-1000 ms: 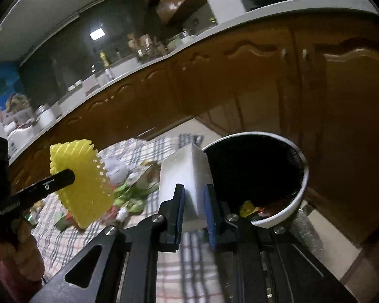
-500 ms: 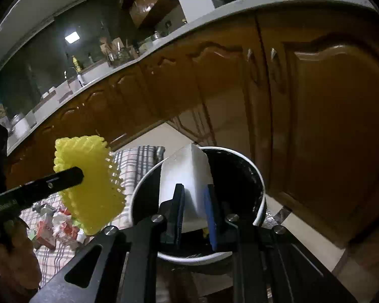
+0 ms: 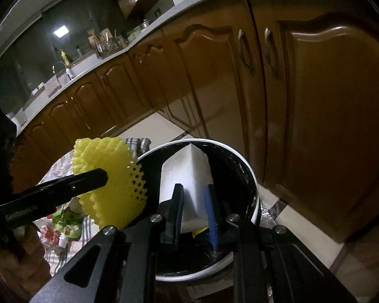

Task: Collect trash
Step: 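Carry the foam net and foam block over the bin and release both, then grasp the white foam net with left tool while right tool grasps the green-and-gold pouch, then carry the white net and pouch over the bin and release both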

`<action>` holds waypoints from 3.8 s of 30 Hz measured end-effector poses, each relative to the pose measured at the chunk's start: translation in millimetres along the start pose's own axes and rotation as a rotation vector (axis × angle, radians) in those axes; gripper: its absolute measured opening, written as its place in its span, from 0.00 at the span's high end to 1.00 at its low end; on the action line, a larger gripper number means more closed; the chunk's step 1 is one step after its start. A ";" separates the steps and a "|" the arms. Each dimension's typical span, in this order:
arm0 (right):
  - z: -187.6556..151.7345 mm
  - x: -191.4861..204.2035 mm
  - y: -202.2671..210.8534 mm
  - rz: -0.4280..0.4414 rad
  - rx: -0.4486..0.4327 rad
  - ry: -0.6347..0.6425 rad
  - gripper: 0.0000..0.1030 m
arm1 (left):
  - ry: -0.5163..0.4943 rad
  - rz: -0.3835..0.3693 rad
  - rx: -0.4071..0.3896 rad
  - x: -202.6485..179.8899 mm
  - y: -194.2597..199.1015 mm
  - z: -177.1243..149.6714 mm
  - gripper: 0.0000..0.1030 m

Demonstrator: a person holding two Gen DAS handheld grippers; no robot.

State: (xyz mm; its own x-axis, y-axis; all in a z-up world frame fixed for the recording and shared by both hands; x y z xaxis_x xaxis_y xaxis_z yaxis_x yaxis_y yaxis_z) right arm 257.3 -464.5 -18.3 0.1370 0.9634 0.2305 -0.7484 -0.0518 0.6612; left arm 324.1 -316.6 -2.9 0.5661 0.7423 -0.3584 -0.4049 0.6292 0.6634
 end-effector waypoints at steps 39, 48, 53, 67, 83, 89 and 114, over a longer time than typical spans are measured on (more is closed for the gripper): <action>-48.6 85.3 40.9 0.244 -0.040 -0.040 0.14 | 0.202 0.223 -0.198 104.3 160.4 -99.6 0.34; -58.6 113.7 30.8 0.275 -0.009 -0.019 0.14 | 0.233 0.255 -0.199 124.1 173.6 -106.2 0.34; -59.2 129.4 23.3 0.286 0.003 -0.007 0.14 | 0.248 0.278 -0.194 136.4 177.0 -105.0 0.34; -44.8 170.4 -20.0 0.313 0.083 -0.011 0.44 | 0.241 0.378 -0.160 182.1 174.7 -73.6 0.34; -50.2 184.7 -75.8 0.275 0.190 0.009 0.87 | 0.263 0.381 -0.023 221.9 123.4 -57.8 0.90; -46.9 186.4 -49.3 0.284 0.116 0.043 0.97 | 0.261 0.360 -0.094 211.4 144.8 -57.2 0.96; -34.3 116.8 38.9 0.273 -0.045 -0.037 0.97 | 0.138 0.192 -0.221 105.6 181.8 -47.8 0.96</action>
State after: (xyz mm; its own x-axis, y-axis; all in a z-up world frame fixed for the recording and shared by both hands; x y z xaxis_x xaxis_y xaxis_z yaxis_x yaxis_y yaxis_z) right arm 222.0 -345.0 9.9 -0.0504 0.9049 0.4226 -0.7886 -0.2957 0.5391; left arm 275.9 -112.8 48.4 0.3677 0.8669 -0.3365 -0.6497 0.4984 0.5740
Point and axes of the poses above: each gripper's, at about its wrist camera, not at the fingertips, and y roughly against the way its jaws point, x to its left, z to its top, the point moved 2 cm from there along -y, roughly the way its jaws point, and after that the axes turned 3 degrees about -z, right-handed, at the moved point
